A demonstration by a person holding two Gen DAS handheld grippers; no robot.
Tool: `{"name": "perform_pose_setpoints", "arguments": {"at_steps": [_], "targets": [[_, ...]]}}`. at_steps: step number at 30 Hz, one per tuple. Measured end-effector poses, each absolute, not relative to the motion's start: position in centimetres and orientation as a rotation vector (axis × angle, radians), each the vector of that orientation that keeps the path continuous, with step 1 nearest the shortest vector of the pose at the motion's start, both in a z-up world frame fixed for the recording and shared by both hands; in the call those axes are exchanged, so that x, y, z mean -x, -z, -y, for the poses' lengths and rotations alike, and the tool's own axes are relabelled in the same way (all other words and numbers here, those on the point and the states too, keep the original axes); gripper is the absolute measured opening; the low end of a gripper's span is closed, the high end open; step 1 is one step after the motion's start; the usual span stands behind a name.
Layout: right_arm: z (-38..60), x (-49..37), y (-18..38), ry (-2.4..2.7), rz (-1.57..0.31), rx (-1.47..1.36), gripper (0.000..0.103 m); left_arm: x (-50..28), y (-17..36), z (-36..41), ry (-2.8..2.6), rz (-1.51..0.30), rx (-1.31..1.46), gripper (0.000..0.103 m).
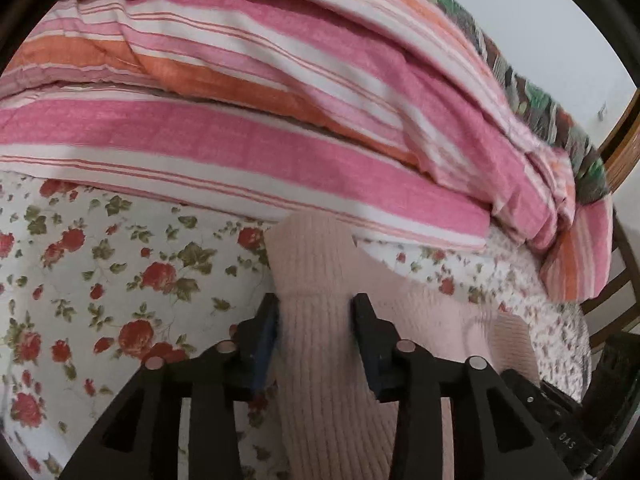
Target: Fold small clothes
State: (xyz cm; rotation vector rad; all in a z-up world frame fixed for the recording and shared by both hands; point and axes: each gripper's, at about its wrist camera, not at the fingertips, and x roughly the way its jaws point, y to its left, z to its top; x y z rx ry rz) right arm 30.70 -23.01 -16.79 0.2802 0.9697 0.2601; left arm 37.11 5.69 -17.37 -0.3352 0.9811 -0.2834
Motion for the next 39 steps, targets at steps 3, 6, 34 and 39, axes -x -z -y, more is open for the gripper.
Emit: {"name": "perform_pose_setpoints", "arguments": {"at_steps": [3, 6, 34, 39], "targets": [[24.0, -30.4, 15.8, -0.268, -0.965, -0.293, 0.042, -36.1, 16.9, -5.8, 0.294, -0.989, 0.319, 0.042], [25.2, -29.4, 14.6, -0.249, -0.936, -0.298, 0.043, -34.6, 16.4, -5.8, 0.288, -0.974, 0.286, 0.043], [18.2, -21.9, 12.3, -0.298, -0.824, -0.051, 0.031, -21.6, 14.8, -2.8, 0.274, -0.874, 0.118, 0.051], [18.6, -21.5, 14.1, -0.245, -0.861, -0.022, 0.028, -20.4, 15.0, -2.6, 0.282, -0.862, 0.100, 0.051]]}}
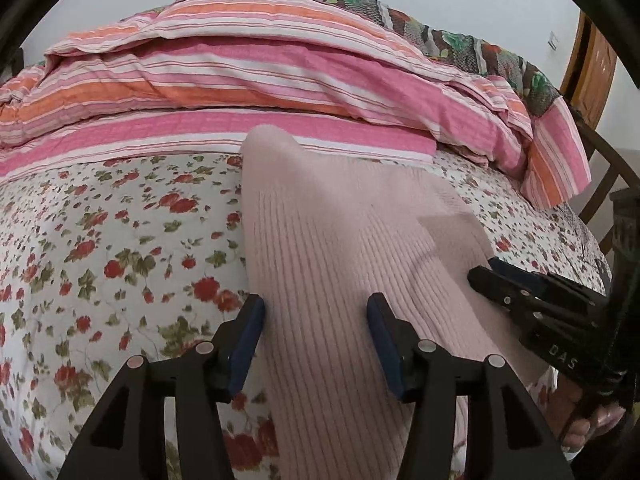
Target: Fold small clothes
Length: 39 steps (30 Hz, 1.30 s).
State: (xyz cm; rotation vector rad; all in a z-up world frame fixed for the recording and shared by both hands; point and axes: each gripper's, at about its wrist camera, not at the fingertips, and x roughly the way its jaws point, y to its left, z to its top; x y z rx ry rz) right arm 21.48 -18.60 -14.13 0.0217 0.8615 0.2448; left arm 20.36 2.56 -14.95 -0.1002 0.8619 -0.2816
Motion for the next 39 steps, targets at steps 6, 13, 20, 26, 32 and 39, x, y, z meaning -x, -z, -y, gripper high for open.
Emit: {"name": "perform_pose_setpoints", "arguments": {"at_steps": [6, 13, 20, 26, 32, 39], "targets": [[17.7, -21.1, 14.0, -0.190, -0.869, 0.062, 0.027, -19.1, 14.8, -2.4, 0.264, -0.856, 0.097, 0.052], [18.2, -20.0, 13.4, -0.182, -0.881, 0.020, 0.028, -17.8, 15.3, -2.8, 0.270, -0.883, 0.093, 0.053], [19.9, -17.7, 13.3, -0.212, -0.903, -0.061, 0.028, -15.9, 15.2, -3.2, 0.290, -0.874, 0.099, 0.053], [20.7, -15.7, 13.0, -0.259, -0.866, -0.147, 0.031, -13.1, 15.3, -4.5, 0.303, -0.848, 0.071, 0.053], [19.8, -16.8, 14.2, -0.278, -0.883, -0.199, 0.021, -12.2, 15.5, -5.0, 0.315, -0.870, 0.074, 0.053], [21.5, -16.5, 14.8, -0.271, -0.877, -0.236, 0.005, -11.1, 16.0, -5.3, 0.327, -0.878, 0.077, 0.053]]}}
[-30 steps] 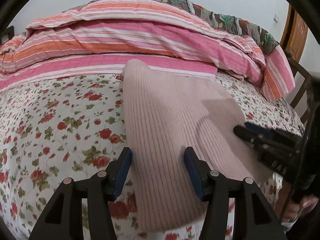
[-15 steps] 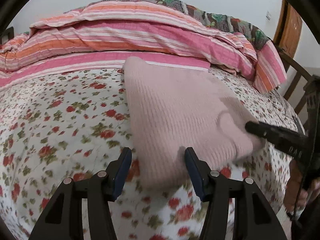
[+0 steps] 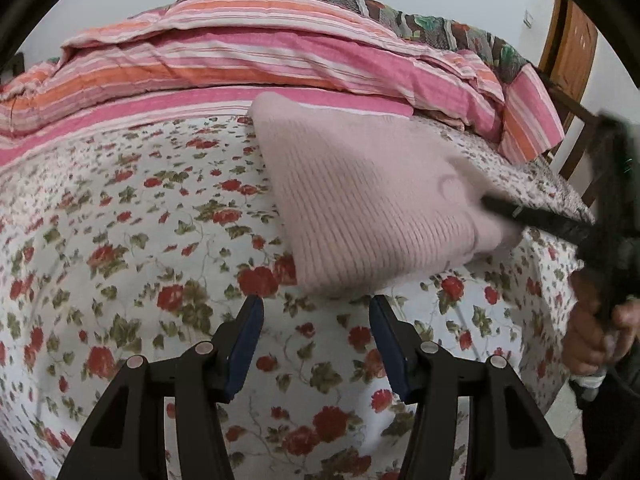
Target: Fold small clothes
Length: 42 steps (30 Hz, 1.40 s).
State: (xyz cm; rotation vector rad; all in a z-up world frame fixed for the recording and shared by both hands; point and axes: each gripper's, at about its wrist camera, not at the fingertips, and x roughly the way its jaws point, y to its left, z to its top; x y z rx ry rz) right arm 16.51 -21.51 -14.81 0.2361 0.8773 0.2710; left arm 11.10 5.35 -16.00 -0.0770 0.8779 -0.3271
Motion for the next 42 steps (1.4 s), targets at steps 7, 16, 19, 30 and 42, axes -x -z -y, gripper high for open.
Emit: {"name": "perform_pose_setpoints", "arguments": {"at_steps": [7, 16, 19, 30, 42], "targets": [[21.6, -16.1, 13.6, -0.235, -0.854, -0.203, 0.033, -10.6, 14.3, -6.7, 0.313, -0.810, 0.144, 0.053], [19.9, -19.1, 11.6, -0.246, -0.785, -0.132, 0.039, -16.8, 12.7, -5.3, 0.225, -0.788, 0.154, 0.052], [19.3, -20.7, 12.8, -0.213, -0.831, -0.083, 0.039, -19.7, 13.3, -4.8, 0.207, -0.822, 0.161, 0.054], [20.1, -22.9, 13.1, -0.177, -0.841, -0.121, 0.046, -23.1, 13.9, -4.4, 0.215, -0.838, 0.134, 0.056], [19.9, -23.9, 14.7, -0.151, -0.868, -0.088, 0.046, -24.3, 15.6, -3.7, 0.191, -0.853, 0.122, 0.056]]}}
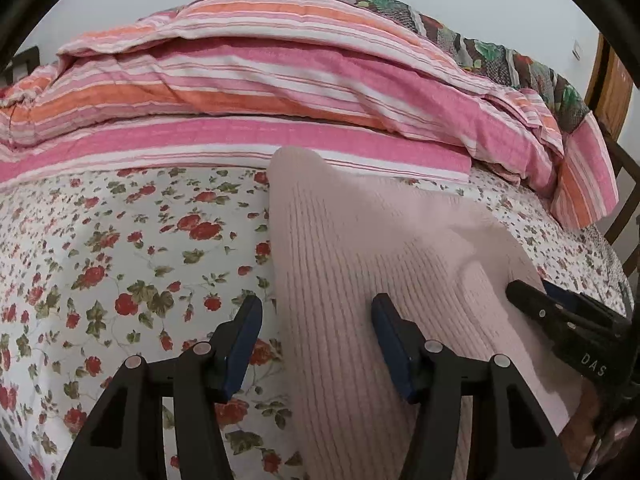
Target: Fold small clothes
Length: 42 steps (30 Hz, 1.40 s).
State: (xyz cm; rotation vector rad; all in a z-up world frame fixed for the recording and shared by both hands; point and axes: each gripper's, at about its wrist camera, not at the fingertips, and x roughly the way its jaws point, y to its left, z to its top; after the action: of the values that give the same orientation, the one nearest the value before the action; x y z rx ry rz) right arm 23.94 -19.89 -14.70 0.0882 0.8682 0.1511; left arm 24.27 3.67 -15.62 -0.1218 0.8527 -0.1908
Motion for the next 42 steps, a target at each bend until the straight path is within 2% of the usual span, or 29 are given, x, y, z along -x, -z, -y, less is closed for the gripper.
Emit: {"name": "perform_pose_setpoints", "arguments": {"at_steps": [15, 25, 27, 29, 32, 35, 37, 40, 42], "targets": [[20.6, -20.1, 11.5, -0.139, -0.871, -0.071, 0.046, -19.5, 13.0, -4.5, 0.184, -0.836, 0.135, 0.054], [20.6, -14.9, 6.3, -0.069, -0.818, -0.034, 0.047, -14.2, 9.1, -4.9, 0.091, -0.792, 0.079, 0.055], [20.6, -13.7, 4.9, -0.061, -0.800, -0.030, 0.048, -12.9, 8.2, -4.9, 0.069, -0.778, 0.066, 0.058], [20.6, -12.4, 3.6, -0.066, -0.790, -0.031, 0.049, -11.6, 7.3, -4.8, 0.055, -0.770, 0.055, 0.069], [20.8, -10.4, 2.1, -0.059, -0.774, -0.044, 0.056, -9.5, 5.8, -4.4, 0.040, -0.742, 0.043, 0.073], [21.2, -8.2, 0.8, -0.037, -0.747, -0.055, 0.073, -7.6, 4.5, -4.1, 0.029, -0.721, 0.031, 0.079], [21.5, -6.7, 0.1, -0.019, -0.723, -0.053, 0.084, -6.3, 3.7, -3.8, 0.025, -0.704, 0.023, 0.079], [21.8, -5.1, -0.4, -0.021, -0.696, -0.056, 0.094, -4.7, 2.8, -3.3, 0.021, -0.690, 0.010, 0.081], [21.9, -4.2, -0.6, -0.018, -0.692, -0.056, 0.094, -3.7, 2.4, -2.9, 0.017, -0.679, 0.000, 0.081]]}}
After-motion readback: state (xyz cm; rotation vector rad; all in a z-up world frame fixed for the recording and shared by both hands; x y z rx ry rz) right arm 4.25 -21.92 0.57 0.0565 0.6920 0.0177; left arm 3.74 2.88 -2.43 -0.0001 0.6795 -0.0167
